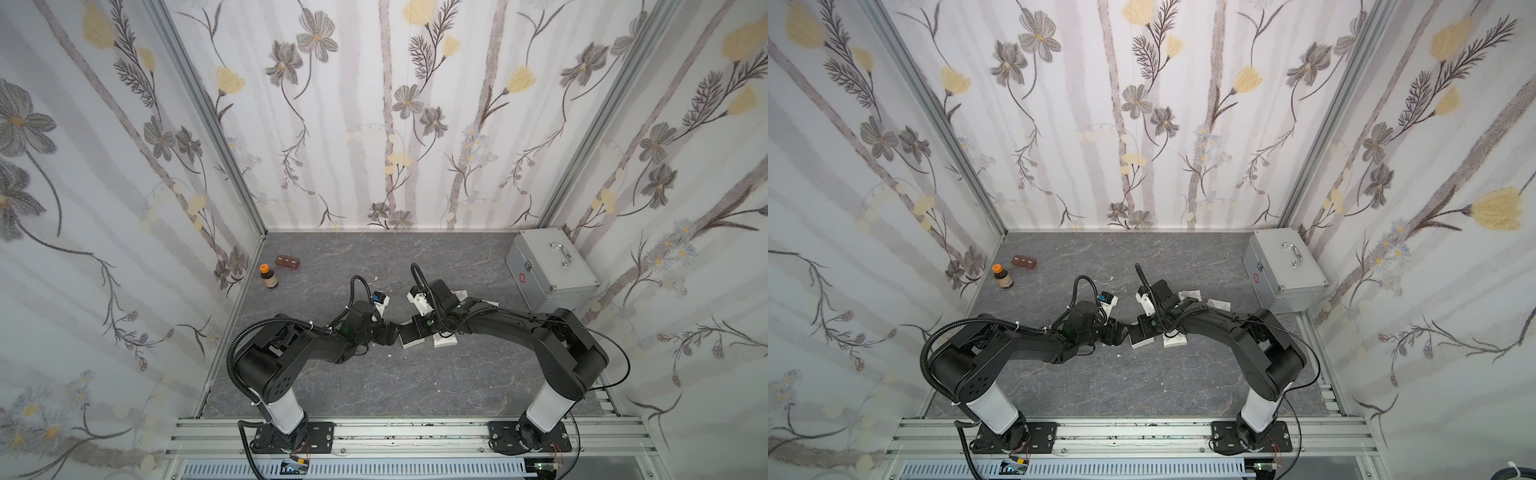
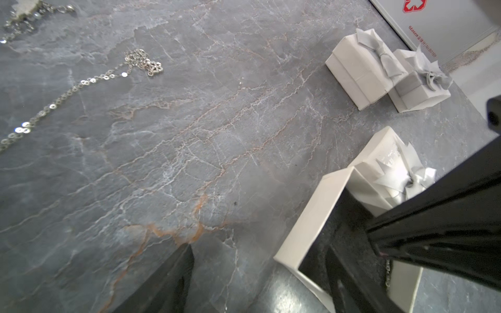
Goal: Take the necklace out of the lift-off lid jewelry box
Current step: Take out the inner lining from the jewelry box.
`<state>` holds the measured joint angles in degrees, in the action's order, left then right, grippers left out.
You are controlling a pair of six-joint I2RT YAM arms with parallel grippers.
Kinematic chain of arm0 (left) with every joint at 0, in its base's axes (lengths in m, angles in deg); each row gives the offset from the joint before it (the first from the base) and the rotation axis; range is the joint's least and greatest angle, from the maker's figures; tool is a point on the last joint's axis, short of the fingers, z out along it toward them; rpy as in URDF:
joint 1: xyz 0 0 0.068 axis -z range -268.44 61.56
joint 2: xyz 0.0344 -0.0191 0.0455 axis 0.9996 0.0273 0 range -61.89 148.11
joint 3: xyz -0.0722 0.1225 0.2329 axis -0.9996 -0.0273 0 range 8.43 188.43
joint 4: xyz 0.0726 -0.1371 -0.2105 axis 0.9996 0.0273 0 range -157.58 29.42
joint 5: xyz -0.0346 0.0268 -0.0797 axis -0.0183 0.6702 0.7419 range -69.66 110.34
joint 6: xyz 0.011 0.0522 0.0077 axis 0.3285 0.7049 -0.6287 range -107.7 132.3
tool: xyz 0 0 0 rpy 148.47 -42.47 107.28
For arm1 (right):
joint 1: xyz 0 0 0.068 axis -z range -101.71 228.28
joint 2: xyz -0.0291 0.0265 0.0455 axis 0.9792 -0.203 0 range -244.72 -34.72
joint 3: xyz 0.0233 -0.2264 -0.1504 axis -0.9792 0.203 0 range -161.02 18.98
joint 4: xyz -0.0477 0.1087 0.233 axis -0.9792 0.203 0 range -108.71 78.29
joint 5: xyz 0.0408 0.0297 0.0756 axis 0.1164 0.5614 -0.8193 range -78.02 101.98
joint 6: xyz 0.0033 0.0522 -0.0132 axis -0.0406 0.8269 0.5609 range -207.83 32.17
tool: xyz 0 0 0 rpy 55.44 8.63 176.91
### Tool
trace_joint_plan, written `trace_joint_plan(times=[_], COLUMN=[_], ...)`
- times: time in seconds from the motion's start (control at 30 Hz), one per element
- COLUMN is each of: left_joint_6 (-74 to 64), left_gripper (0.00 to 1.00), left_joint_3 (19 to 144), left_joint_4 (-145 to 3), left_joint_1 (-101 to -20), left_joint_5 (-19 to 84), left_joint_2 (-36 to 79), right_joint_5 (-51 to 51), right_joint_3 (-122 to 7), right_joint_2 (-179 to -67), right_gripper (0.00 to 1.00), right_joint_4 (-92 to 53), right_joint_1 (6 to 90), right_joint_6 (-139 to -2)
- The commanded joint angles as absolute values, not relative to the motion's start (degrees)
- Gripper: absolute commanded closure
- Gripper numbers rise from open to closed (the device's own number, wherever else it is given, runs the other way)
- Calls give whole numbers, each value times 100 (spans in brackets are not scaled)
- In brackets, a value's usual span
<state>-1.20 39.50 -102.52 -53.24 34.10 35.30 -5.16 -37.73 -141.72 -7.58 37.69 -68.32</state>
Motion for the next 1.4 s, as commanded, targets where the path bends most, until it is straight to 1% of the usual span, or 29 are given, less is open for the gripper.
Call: trace_joint_plan(times=[0.0,0.07,0.1,0.17,0.27,0.53,0.67,0.73,0.8,0.9,1.03,1.13,1.3,1.37], left_joint_6=[-159,-151,-143,-124,-106,-47,47,72,96,79,26,-9,-29,-42], left_gripper=[22,22,22,22,22,22,22,22,22,22,22,22,22,22], left_joint_3=[3915,3893,3893,3894,3864,3789,3767,3753,3773,3769,3761,3762,3734,3687], left_joint_4=[-10447,-10421,-10385,-10321,-10288,-10193,-9919,-9868,-9802,-9817,-9917,-9983,-10053,-10106], left_joint_1=[-5328,-5328,-5328,-5328,-5335,-5331,-5369,-5389,-5389,-5389,-5389,-5389,-5389,-5389], left_joint_5=[3278,3264,3249,3238,3218,3074,2753,2746,2744,2753,2820,2899,2869,2813], left_joint_2=[3498,3411,3366,3271,3141,2957,2846,2780,2766,2807,2886,2929,3033,3085], right_joint_5=[-999,-1060,-1049,-849,-390,-25,231,340,448,585,662,706,636,433], right_joint_3=[-3663,-3628,-3637,-3723,-3887,-3960,-4113,-4207,-4316,-4419,-4444,-4439,-4423,-4356], right_joint_2=[-14053,-14019,-14019,-14053,-14162,-14294,-14504,-14635,-14789,-14975,-15108,-15146,-15138,-15043], right_gripper=[99,100,98,88,78,73,63,60,59,60,66,74,90,94], right_joint_4=[-1178,-1200,-1169,-1001,-697,-632,-429,-337,-257,-161,-113,-113,-168,-307], right_joint_1=[3869,3916,3924,3900,3787,3629,3468,3425,3339,3206,3172,3156,3162,3187], right_joint_6=[-6753,-6744,-6765,-6827,-6945,-6850,-6919,-6953,-6947,-6950,-6947,-6946,-6955,-6968])
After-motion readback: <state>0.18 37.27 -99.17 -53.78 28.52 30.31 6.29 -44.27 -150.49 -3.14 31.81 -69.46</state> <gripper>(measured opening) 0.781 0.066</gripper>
